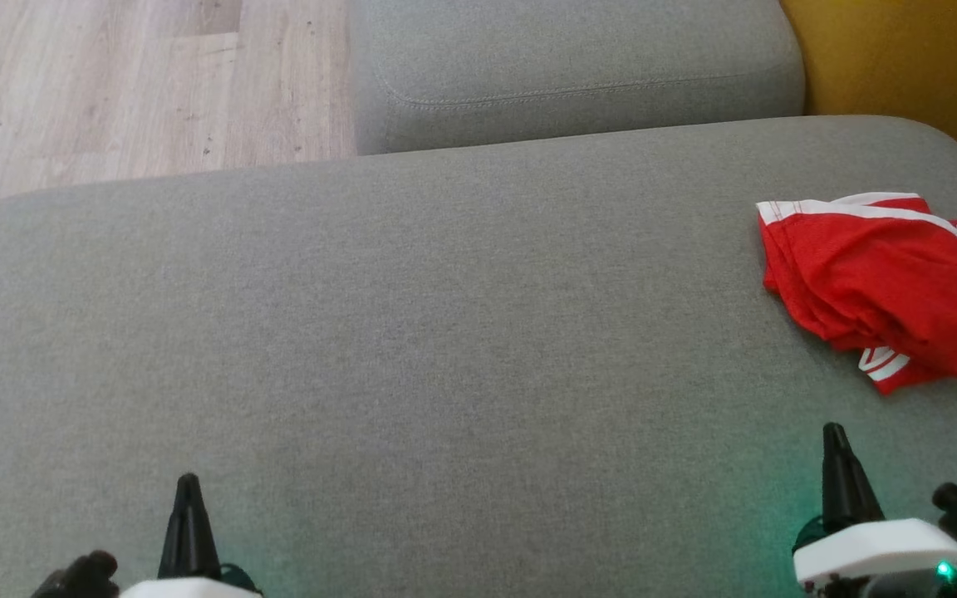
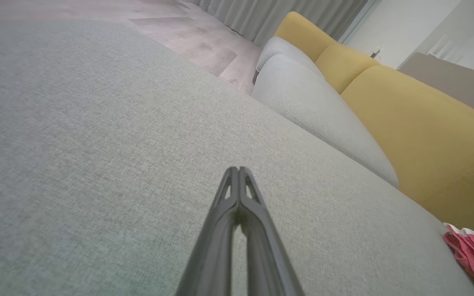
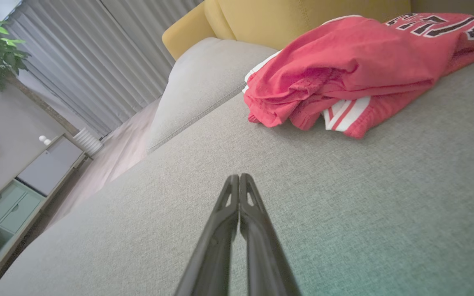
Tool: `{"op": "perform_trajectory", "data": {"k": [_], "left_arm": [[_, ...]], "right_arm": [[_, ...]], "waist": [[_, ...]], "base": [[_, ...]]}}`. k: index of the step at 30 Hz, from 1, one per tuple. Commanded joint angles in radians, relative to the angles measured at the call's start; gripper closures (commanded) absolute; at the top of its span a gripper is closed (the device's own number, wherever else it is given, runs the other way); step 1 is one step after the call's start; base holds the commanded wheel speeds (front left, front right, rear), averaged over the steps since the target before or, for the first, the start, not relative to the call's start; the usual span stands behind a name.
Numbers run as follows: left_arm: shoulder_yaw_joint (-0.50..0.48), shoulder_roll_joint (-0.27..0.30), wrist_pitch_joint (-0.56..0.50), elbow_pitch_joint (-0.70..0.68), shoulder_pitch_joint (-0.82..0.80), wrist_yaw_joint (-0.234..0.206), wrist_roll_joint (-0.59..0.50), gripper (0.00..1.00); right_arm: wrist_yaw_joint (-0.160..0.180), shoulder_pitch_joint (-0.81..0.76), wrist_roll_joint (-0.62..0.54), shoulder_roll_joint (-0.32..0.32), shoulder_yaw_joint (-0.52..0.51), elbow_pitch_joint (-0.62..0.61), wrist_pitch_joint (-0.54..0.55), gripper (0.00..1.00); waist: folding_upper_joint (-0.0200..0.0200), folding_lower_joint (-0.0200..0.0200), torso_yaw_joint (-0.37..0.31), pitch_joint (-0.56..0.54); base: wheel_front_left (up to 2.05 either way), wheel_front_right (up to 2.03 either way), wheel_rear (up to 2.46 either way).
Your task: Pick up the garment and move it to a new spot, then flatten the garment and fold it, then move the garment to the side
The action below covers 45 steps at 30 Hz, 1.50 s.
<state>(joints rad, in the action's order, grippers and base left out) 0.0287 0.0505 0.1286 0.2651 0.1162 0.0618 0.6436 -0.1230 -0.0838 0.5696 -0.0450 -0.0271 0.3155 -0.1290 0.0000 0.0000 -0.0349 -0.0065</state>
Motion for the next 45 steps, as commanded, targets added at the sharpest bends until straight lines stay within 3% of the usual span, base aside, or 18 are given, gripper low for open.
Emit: {"op": "perform_trajectory", "data": {"k": [1, 45], "left_arm": [[-0.027, 0.001, -0.006, -0.027, -0.054, 0.005, 0.026, 1.00], [-0.090, 0.000, -0.135, -0.023, -0.147, 0.040, 0.539, 1.00]], "right_arm": [[-0.003, 0.057, 0.032, -0.013, 0.001, -0.038, 0.003, 1.00], [-0.006, 0.130, 0.592, -0.017, -0.035, -0.056, 0.125, 1.00]], "waist": [[0.0000, 0.0000, 0.001, 0.000], [0.0000, 0.0000, 0.019, 0.005]], "base": [[0.00, 0.00, 0.00], [0.00, 0.00, 0.00]]}}
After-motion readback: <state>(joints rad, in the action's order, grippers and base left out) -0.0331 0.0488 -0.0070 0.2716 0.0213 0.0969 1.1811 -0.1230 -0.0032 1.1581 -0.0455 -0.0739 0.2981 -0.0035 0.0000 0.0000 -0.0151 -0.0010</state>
